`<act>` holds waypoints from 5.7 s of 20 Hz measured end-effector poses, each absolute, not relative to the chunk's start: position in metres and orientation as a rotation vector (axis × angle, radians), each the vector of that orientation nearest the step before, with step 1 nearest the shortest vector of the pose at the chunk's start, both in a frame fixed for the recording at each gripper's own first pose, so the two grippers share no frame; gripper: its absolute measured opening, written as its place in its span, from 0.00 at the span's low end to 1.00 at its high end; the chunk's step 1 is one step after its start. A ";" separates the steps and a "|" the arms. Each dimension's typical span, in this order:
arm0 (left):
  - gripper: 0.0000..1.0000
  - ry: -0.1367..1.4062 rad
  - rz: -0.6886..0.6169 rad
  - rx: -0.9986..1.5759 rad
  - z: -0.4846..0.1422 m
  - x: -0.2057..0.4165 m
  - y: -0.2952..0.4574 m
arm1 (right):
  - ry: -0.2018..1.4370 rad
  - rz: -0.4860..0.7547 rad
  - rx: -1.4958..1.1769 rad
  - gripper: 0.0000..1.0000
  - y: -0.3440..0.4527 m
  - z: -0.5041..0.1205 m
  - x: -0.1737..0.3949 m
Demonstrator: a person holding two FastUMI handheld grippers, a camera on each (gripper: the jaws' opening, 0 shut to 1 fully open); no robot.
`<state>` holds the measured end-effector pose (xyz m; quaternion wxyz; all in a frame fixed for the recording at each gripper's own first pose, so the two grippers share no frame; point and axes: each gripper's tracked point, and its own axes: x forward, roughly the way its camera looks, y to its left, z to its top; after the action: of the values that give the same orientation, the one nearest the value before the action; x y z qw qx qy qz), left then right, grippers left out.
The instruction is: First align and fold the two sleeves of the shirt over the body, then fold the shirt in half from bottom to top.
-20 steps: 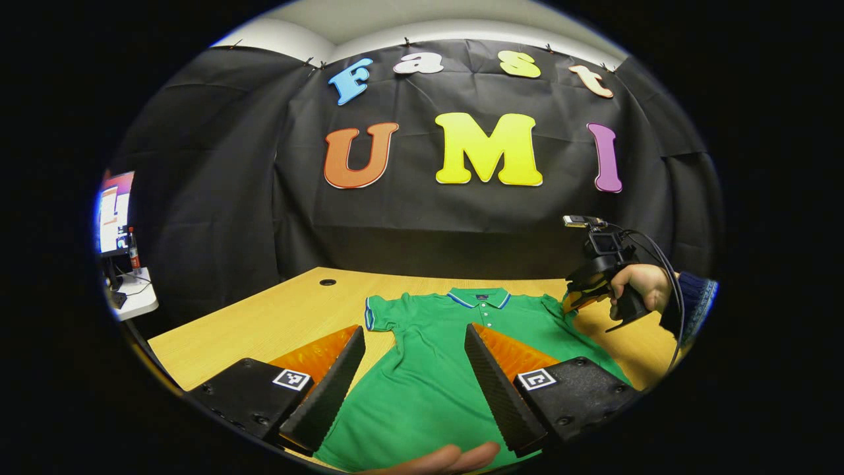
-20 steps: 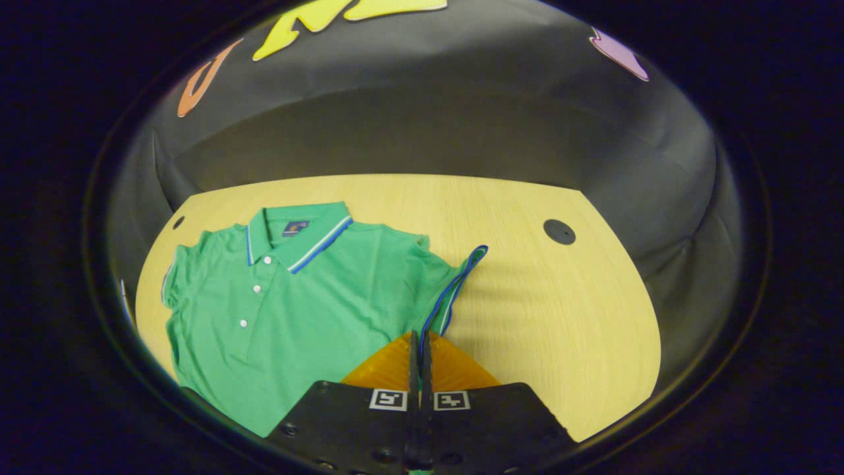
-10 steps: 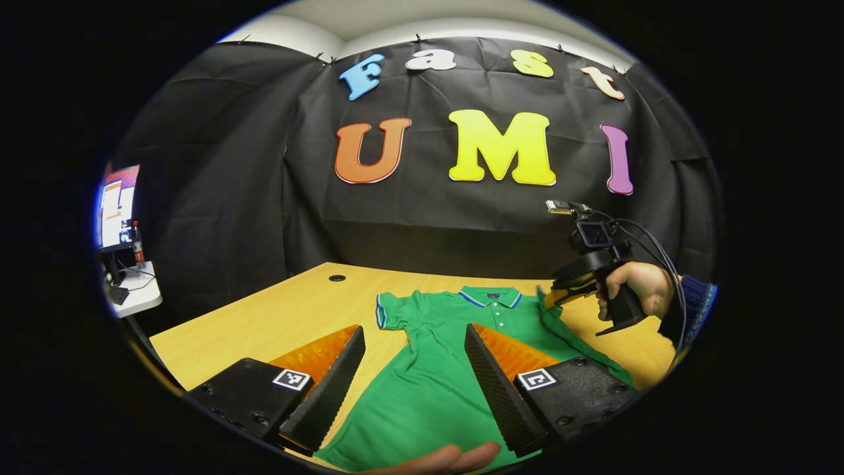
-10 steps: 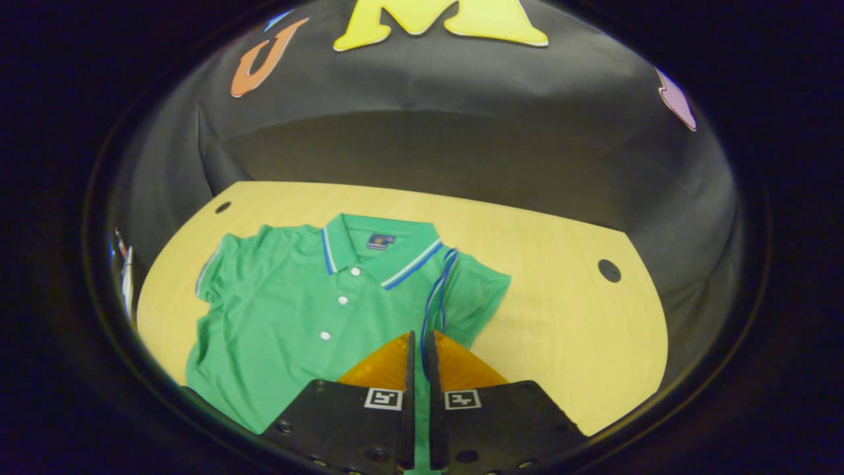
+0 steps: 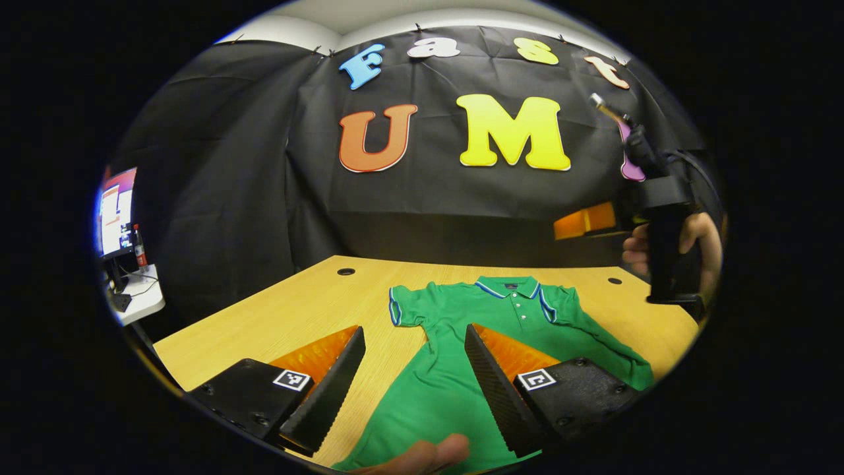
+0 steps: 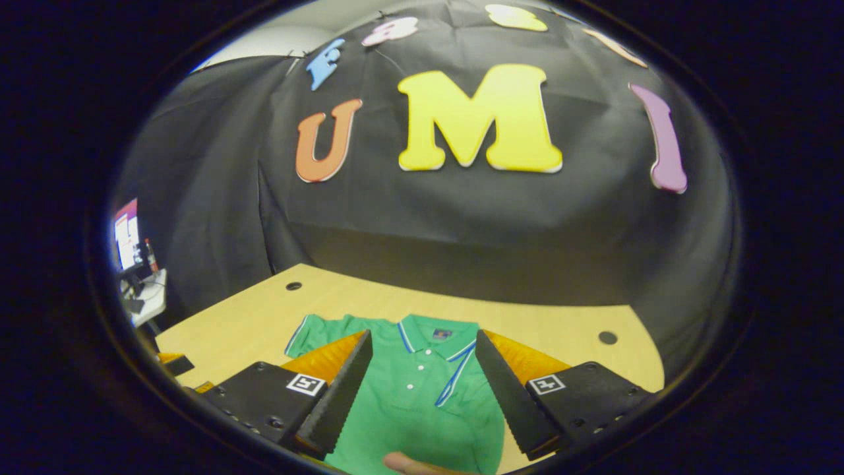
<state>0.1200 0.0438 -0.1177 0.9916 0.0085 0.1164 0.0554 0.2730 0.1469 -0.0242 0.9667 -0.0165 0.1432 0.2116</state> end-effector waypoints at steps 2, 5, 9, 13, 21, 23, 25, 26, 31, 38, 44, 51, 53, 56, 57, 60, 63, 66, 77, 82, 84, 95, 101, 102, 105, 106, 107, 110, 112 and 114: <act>0.98 0.242 0.111 -0.027 -0.112 0.137 0.052 | 0.182 0.384 -0.065 0.97 0.132 -0.002 0.244; 0.98 0.257 0.122 -0.079 -0.097 0.179 0.065 | 0.092 0.328 -0.110 0.95 0.111 0.009 0.199; 0.98 0.360 0.134 -0.055 -0.103 0.236 0.085 | 0.091 0.342 -0.108 0.95 0.099 -0.008 0.149; 0.96 0.512 0.143 0.032 -0.147 0.292 0.104 | 0.087 0.350 -0.072 0.95 0.078 -0.032 0.120; 0.59 0.795 0.088 -0.177 -0.221 0.330 0.095 | 0.084 0.315 0.019 0.95 0.025 -0.052 0.106; 0.27 0.824 0.109 -0.161 -0.227 0.332 0.101 | 0.090 0.309 0.051 0.95 0.015 -0.055 0.109; 0.04 0.858 0.140 -0.148 -0.235 0.332 0.108 | 0.097 0.291 0.073 0.92 0.003 -0.057 0.113; 0.04 0.861 0.147 -0.151 -0.235 0.333 0.109 | 0.097 0.280 0.079 0.93 -0.003 -0.058 0.115; 0.03 0.844 0.140 -0.166 -0.222 0.332 0.097 | 0.088 0.265 0.108 0.96 -0.013 -0.056 0.117; 0.03 0.806 0.046 -0.121 -0.187 0.330 0.050 | 0.104 0.272 0.120 0.95 -0.014 -0.062 0.120; 0.38 0.837 0.129 -0.012 -0.201 0.332 0.077 | 0.114 0.266 0.092 0.96 -0.016 -0.068 0.123; 0.43 0.898 0.128 -0.081 -0.240 0.336 0.092 | 0.134 0.272 0.097 0.95 -0.015 -0.075 0.126; 0.25 0.887 0.127 -0.073 -0.240 0.340 0.097 | 0.135 0.266 0.101 0.95 -0.017 -0.075 0.127; 0.09 0.890 0.150 -0.045 -0.234 0.339 0.099 | 0.131 0.260 0.114 0.95 -0.021 -0.072 0.127; 0.13 0.884 0.150 -0.034 -0.230 0.338 0.097 | 0.133 0.261 0.119 0.95 -0.021 -0.073 0.127; 0.06 0.839 0.134 0.025 -0.208 0.343 0.085 | 0.137 0.259 0.124 0.95 -0.022 -0.073 0.128; 0.06 0.817 0.078 0.088 -0.191 0.345 0.051 | 0.142 0.251 0.133 0.95 -0.025 -0.075 0.131; 0.06 0.813 0.028 0.157 -0.187 0.347 0.008 | 0.149 0.242 0.138 0.95 -0.029 -0.077 0.134; 0.99 0.551 -0.101 0.089 -0.082 0.280 -0.080 | 0.122 0.205 0.137 0.95 -0.043 -0.058 0.125; 0.99 0.399 -0.082 0.040 -0.044 0.211 -0.054 | 0.095 0.193 0.129 0.95 -0.040 -0.031 0.099; 0.99 0.367 -0.070 0.030 -0.049 0.178 -0.037 | 0.084 0.195 0.163 0.96 -0.035 -0.017 0.086; 1.00 0.409 -0.143 0.012 -0.152 0.021 0.015 | 0.197 0.155 0.105 0.95 -0.052 -0.059 0.010; 1.00 0.555 -0.019 -0.074 -0.210 -0.003 0.075 | 0.340 0.137 0.079 0.96 -0.050 -0.128 -0.006; 1.00 0.579 -0.024 -0.082 -0.219 -0.005 0.076 | 0.375 0.139 0.107 0.97 -0.047 -0.142 -0.007; 1.00 0.648 -0.040 -0.063 -0.241 -0.016 0.077 | 0.515 0.168 0.100 0.96 -0.037 -0.193 -0.012; 1.00 0.667 -0.041 -0.055 -0.247 -0.020 0.078 | 0.543 0.165 0.077 0.96 -0.038 -0.207 -0.013; 1.00 0.650 -0.037 -0.022 -0.245 -0.019 0.079 | 0.570 0.154 0.060 0.94 -0.043 -0.217 -0.013; 1.00 0.640 -0.031 0.016 -0.248 -0.021 0.079 | 0.621 0.141 0.043 0.97 -0.046 -0.235 -0.015; 1.00 0.615 -0.039 0.017 -0.250 -0.017 0.078 | 0.643 0.135 0.033 0.94 -0.047 -0.243 -0.016; 1.00 0.551 -0.040 0.014 -0.248 -0.010 0.076 | 0.642 0.136 0.053 0.98 -0.048 -0.244 -0.016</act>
<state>-0.0097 0.0761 -0.2481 0.9621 0.0069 0.2719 -0.0199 -0.0162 -0.0476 -0.2440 0.9464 0.0258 0.3150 0.0668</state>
